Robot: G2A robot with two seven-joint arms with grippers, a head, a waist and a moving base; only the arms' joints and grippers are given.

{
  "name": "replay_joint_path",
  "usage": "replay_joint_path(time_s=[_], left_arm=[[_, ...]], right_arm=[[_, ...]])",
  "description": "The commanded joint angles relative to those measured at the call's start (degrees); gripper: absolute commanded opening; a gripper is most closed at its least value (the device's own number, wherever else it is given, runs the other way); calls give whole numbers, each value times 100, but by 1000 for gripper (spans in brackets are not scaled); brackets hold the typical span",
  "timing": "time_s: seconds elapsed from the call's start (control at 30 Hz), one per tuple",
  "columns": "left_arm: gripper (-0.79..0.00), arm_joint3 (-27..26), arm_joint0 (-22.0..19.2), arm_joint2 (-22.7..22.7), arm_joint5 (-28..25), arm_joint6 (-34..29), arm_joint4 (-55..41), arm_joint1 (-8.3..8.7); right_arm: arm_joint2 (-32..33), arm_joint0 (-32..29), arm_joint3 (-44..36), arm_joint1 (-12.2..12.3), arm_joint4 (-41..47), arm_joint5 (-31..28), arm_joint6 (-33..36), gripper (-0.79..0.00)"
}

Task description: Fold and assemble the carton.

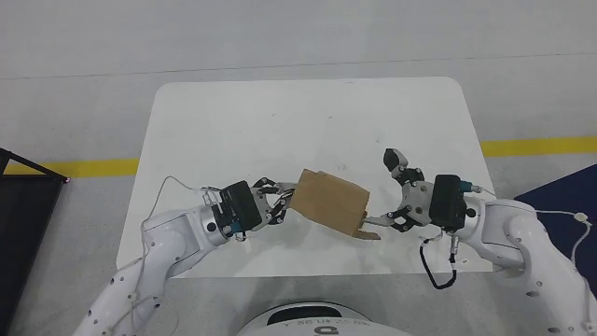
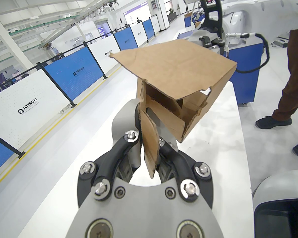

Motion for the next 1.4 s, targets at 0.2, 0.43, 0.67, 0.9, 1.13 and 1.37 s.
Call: replay_joint_path(time_s=[0.2, 0.43, 0.67, 0.9, 1.13, 1.37], left_arm=[[-785, 21, -8, -16, -6, 43, -25, -1], [-785, 83, 72, -136, 215, 212, -254, -9], [-785, 145, 118, -154, 263, 343, -555, -28], [-785, 162, 62, -149, 268, 261, -510, -38], [-785, 111, 61, -148, 478, 74, -282, -49], [-785, 117, 80, -185, 588, -41, -122, -52]], right_arm=[[-266, 198, 17, -33, 51, 245, 168, 0], [159, 14, 535, -44, 458, 535, -182, 0], [196, -105, 774, -66, 556, 909, 120, 0], [-324, 114, 558, -114, 254, 1047, 402, 0], [-513, 256, 471, -138, 194, 1047, 485, 0], [-491, 278, 464, -142, 231, 995, 524, 0]])
